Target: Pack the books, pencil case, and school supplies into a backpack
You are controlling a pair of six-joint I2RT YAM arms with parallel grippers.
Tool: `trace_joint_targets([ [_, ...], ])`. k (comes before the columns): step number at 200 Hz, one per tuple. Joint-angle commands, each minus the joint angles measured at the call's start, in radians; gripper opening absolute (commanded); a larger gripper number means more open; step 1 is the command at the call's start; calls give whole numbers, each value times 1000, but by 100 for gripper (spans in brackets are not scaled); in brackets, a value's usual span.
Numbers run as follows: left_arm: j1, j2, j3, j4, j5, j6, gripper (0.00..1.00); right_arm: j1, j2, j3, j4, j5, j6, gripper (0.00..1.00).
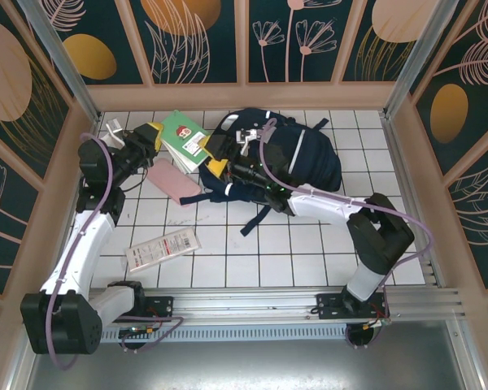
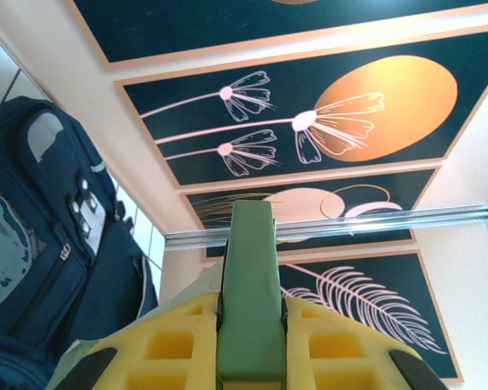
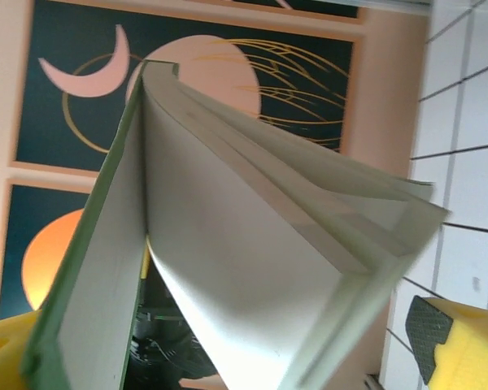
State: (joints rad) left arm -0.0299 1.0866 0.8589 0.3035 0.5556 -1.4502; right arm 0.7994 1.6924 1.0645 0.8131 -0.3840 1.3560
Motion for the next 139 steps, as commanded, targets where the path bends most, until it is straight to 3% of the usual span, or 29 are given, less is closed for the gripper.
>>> trace_joint_targets([
  [1, -14, -31, 17, 92, -14, -65, 0, 16, 54, 10, 221, 0, 57, 99],
  [139, -25, -39, 76, 95, -17, -113, 0, 54, 223, 51, 330, 3, 104, 99],
])
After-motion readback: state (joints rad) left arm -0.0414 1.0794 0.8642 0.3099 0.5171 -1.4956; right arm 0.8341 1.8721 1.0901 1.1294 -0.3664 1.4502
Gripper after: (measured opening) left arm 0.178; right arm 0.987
